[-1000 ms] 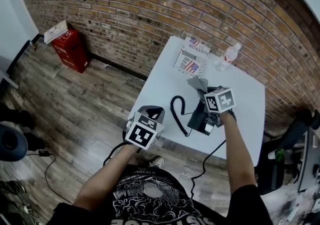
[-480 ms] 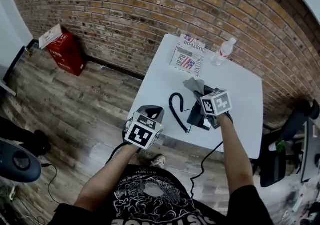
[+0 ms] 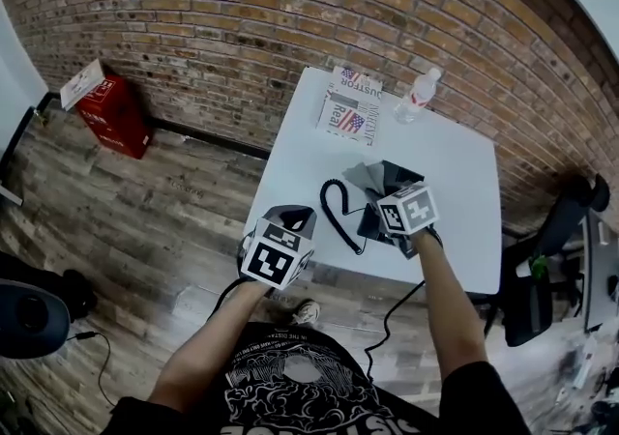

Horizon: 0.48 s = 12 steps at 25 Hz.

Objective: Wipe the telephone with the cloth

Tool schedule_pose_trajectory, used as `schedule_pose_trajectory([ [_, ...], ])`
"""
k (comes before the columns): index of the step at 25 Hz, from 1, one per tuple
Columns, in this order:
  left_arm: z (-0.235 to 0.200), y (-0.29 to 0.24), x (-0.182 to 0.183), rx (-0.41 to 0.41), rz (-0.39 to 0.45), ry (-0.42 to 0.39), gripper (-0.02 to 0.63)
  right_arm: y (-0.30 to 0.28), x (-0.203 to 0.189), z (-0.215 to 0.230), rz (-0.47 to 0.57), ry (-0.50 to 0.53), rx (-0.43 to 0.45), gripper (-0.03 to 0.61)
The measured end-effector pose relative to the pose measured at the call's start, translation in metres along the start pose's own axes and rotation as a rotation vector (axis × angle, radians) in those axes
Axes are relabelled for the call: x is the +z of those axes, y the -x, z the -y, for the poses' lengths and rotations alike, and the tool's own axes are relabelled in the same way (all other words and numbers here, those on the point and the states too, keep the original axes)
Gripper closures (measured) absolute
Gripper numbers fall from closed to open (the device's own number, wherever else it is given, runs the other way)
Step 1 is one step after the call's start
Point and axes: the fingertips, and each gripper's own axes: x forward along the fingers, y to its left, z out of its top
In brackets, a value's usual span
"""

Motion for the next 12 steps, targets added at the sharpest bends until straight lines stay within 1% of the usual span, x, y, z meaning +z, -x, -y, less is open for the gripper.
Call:
schedule_pose_trajectory([
  [12, 0.005, 0.004, -0.007, -0.036, 0.007, 0.014, 0.607, -0.001, -0.024, -0.027, -0.006, -0.045, -0.014, 0.568],
])
